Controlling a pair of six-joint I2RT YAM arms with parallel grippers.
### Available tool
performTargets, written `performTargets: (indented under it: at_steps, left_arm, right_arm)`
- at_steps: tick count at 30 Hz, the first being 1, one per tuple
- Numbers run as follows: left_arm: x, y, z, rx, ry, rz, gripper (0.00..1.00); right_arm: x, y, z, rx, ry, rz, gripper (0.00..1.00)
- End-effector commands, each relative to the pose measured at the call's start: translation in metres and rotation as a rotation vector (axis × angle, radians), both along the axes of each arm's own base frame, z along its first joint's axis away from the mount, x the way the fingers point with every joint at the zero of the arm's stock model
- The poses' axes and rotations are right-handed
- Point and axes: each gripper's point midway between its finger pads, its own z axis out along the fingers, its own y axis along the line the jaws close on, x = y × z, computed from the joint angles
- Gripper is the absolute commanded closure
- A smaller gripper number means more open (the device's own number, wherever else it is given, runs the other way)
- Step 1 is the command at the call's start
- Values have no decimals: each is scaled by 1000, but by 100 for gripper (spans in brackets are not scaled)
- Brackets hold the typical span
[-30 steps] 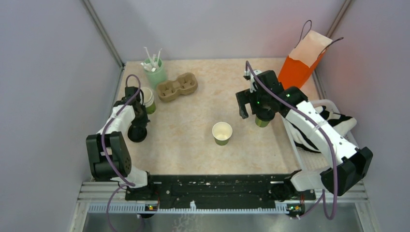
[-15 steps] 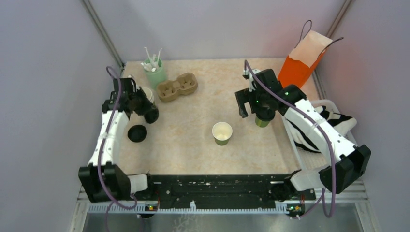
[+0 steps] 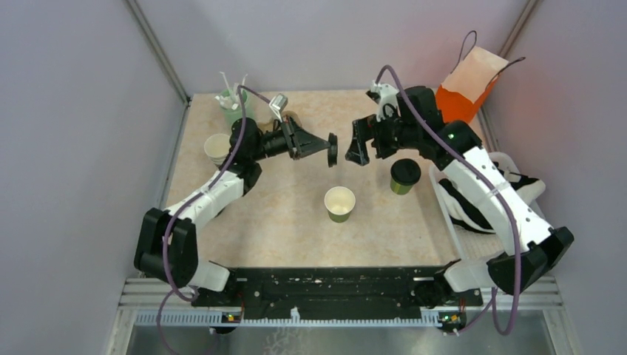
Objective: Pack the takeout coffee
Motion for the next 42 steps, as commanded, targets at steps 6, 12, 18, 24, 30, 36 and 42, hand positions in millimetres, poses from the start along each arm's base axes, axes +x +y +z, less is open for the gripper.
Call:
performTargets:
  at_steps: [6,12,18,24,30,36,42]
  left_arm:
    - [-22,-4,85,-318,-294,-202,100]
    - [-15,-11,83,-304,-239,-186,100]
    - [-13,-13,87,-306,-232,-187,100]
    - [-14,-14,92,-308,-235,-200,100]
    - [-12,-15,97,-320,-235,-207,100]
    - [-13,-15,96,-325,-233,-205,100]
    - [-14,-16,94,-325,-227,-208,100]
  right_arm:
    - [-8,18,98,431,-72,130,1]
    - [15,17,96,567,57,84,1]
    - [21,24,83,611,131,110,1]
    - [23,31,77,648,171,142,1]
    - [22,35,74,669,194,173,1]
    - [25,37,73,671,203,176,1]
    - [26,38,72,675,213,179,1]
